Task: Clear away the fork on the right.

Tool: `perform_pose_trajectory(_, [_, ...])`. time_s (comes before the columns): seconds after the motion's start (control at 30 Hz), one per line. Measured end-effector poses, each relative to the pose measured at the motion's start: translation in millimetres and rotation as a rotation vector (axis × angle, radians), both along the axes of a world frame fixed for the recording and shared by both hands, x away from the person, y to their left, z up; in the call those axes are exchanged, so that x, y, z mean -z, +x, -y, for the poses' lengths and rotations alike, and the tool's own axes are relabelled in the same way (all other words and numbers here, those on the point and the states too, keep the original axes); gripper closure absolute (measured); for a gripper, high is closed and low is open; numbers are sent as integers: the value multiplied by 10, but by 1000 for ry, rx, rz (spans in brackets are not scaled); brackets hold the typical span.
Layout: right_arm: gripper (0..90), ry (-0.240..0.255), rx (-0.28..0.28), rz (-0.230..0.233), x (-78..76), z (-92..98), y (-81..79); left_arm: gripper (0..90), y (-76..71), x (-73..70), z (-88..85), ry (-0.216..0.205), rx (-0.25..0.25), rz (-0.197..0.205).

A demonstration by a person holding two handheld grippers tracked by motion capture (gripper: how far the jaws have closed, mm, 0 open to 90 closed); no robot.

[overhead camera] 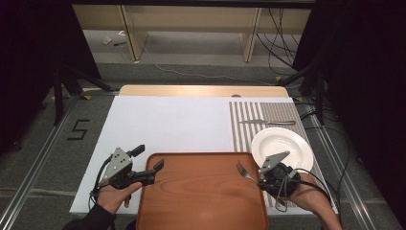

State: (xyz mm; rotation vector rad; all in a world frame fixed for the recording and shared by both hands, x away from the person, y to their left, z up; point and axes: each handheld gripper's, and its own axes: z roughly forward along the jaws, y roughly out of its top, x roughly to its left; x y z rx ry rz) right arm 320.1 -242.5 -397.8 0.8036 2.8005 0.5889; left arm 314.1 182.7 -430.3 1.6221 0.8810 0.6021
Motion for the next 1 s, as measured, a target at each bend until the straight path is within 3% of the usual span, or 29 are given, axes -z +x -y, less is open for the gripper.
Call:
perform_pose_trajectory(0.33, [848, 33, -18, -37, 30, -229, 99, 163, -1, -4, -3, -3, 0, 3])
perform_pose_trajectory(0.77, [848, 57, -36, -83, 67, -458, 105, 162, -1, -6, -2, -3, 1, 3])
perform_pose_trajectory(1.0, [848, 38, -63, -102, 143, -561, 77, 162, -1, -7, -2, -4, 1, 4])
